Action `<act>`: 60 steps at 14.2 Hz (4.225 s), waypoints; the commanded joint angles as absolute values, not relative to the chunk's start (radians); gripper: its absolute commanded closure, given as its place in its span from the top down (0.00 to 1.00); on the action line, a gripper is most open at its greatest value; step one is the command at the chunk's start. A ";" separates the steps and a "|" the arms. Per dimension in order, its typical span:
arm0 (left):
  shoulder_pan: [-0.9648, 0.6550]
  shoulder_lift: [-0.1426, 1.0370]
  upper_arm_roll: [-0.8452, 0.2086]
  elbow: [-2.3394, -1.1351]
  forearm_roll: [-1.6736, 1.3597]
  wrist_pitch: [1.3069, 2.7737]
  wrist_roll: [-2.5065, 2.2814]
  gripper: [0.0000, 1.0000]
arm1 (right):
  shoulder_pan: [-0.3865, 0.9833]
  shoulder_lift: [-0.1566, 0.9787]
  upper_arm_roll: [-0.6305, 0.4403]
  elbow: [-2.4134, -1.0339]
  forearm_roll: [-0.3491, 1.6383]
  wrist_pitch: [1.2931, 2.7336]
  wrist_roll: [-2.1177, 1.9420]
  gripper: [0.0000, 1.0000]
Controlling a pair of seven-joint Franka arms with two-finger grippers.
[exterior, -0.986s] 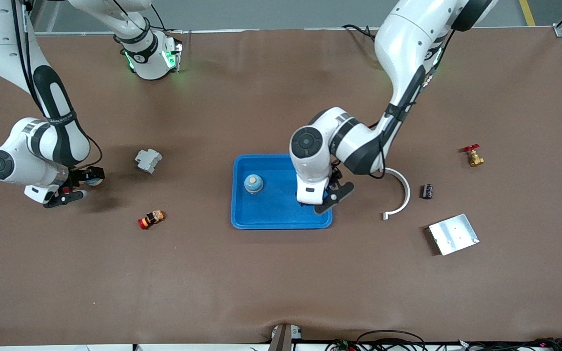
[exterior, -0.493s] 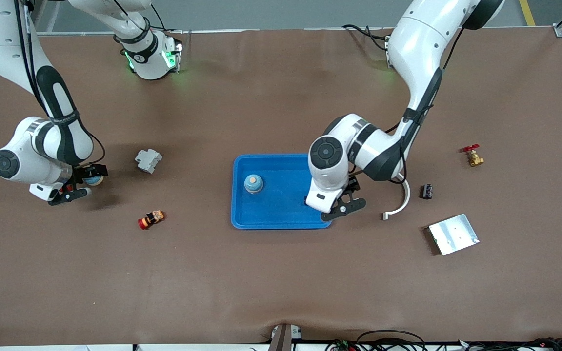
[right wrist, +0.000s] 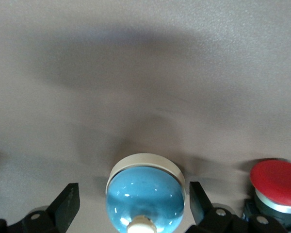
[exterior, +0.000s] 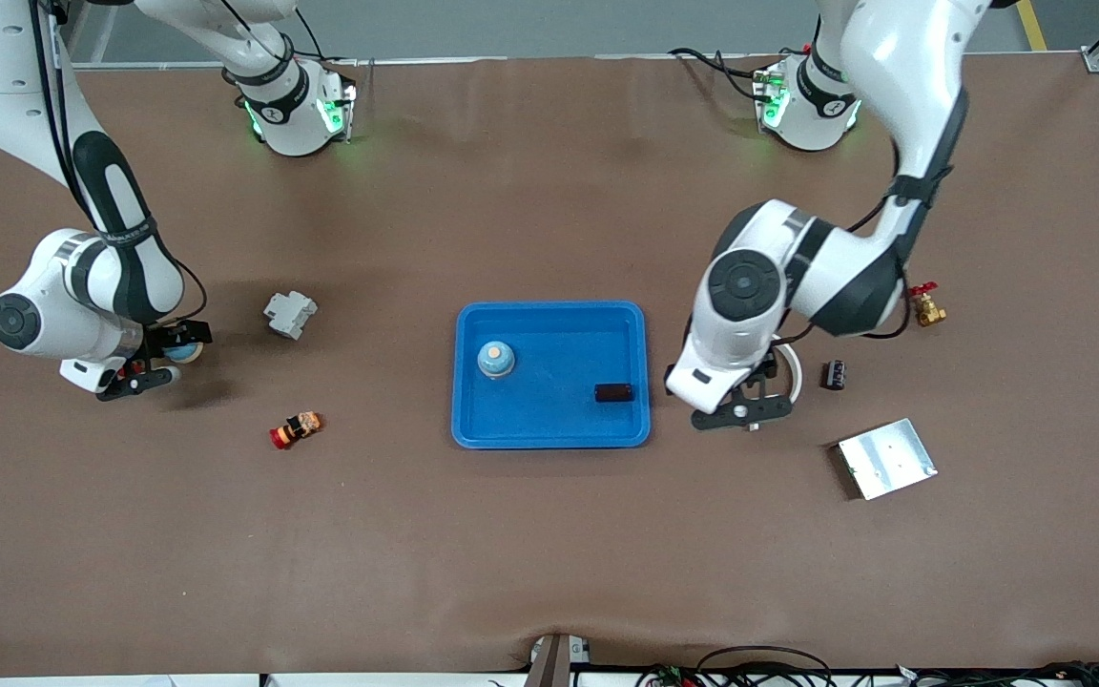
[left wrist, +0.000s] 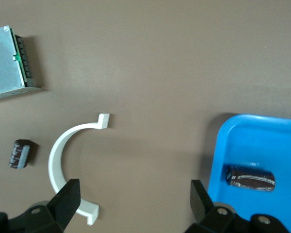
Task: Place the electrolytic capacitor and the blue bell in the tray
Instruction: 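Lift the bell with the right gripper while the left gripper reaches the capacitor, then place the second bell in the tray beside the first with the right gripper, then return the right gripper to rest while the left gripper grasps the capacitor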
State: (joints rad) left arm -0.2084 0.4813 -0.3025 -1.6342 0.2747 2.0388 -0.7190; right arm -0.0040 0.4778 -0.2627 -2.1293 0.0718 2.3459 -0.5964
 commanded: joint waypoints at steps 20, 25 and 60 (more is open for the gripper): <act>0.333 0.190 -0.492 -2.344 0.275 2.623 -0.103 1.00 | 0.391 0.625 -0.193 -1.501 0.379 1.879 0.234 0.13; 0.389 0.251 -0.492 -2.344 0.294 2.687 -0.043 1.00 | 0.507 0.765 -0.097 -1.325 0.385 2.004 0.573 0.13; 0.483 0.440 -0.485 -2.318 0.436 2.832 -0.063 0.00 | -0.021 0.306 -0.141 -1.463 0.220 1.546 -0.096 1.00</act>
